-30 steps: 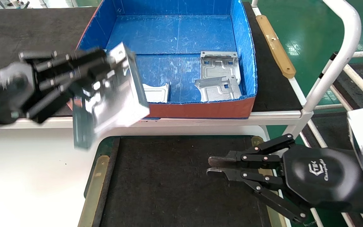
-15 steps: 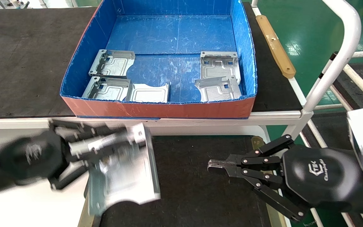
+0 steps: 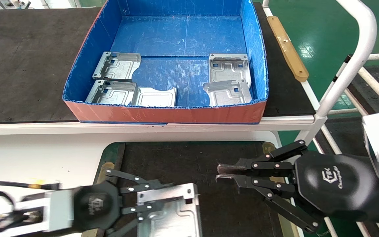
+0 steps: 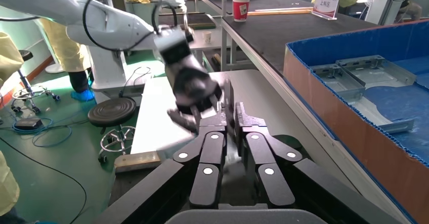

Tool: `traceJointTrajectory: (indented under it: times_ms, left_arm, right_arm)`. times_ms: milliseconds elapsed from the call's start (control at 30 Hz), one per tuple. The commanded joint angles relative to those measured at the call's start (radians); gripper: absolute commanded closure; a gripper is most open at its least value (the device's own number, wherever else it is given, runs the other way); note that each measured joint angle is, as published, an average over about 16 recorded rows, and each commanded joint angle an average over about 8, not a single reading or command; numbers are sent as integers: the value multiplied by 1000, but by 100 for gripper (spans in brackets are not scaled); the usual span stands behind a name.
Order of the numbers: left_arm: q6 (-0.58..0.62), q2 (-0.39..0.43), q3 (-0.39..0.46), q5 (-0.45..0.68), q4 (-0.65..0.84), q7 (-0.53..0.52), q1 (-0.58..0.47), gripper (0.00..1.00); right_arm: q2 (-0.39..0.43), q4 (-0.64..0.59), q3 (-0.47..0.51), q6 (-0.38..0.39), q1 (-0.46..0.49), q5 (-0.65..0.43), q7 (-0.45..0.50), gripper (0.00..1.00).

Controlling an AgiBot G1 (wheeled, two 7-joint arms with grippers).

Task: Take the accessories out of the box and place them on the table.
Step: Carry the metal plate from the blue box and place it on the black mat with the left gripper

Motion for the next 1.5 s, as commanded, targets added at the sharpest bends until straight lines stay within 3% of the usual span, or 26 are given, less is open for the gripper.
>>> traceJointTrajectory:
  times_ms: [33,500,867,1233,1500]
  left_arm:
    - [-3,34,21,10,36,40,-3,100]
    - [-41,283,103,106,364,256,-100,100]
    - [-232,447,124,156,559,379,-159,100]
    - [-327,509,142,168,569,430,-168,100]
    - [-423,518,157,138,498,390,-161,100]
  right_arm:
    - [0,0,0,0,0,0,0,0]
    - [0,0,-1,0,0,0,0,0]
    - [0,0,-1,0,0,1,0,0]
    - [0,0,-1,1,0,1,-1,0]
    - [1,0,-1,1,0,1,-1,0]
